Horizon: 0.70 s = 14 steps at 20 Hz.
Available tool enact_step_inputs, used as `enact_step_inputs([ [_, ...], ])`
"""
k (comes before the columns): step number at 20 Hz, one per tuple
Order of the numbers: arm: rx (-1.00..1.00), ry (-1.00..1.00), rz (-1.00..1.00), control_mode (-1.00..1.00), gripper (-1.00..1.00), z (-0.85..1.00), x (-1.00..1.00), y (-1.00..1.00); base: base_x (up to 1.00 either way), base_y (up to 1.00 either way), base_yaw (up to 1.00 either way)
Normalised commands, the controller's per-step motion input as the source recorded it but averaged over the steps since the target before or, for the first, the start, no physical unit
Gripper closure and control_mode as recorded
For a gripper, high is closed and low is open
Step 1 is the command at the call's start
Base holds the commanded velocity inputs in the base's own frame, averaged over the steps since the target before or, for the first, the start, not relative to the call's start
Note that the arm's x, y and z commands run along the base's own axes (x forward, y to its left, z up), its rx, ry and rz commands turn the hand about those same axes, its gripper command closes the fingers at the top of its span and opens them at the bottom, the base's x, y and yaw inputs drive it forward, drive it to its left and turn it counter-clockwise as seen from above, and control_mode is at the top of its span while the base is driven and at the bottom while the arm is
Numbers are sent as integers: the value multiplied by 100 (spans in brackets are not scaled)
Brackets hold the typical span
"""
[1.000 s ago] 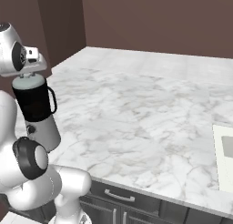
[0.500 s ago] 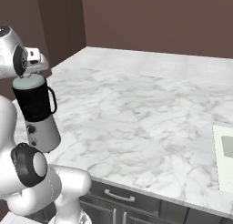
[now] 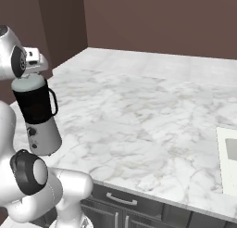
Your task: Grab the onion and lemon wedge from the fridge, place them in the blender, close the lid, and turn on the blender to create a marinade.
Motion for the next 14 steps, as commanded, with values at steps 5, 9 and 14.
enact_step_inputs([
  [5, 0, 0, 0, -100, -100, 15, -15, 5, 0, 0, 0],
  [9, 0, 0, 0, -100, -100, 0, 0, 0, 0, 0, 0],
  [14, -1, 0, 0, -100, -100, 0, -17, 0, 0, 0, 0],
])
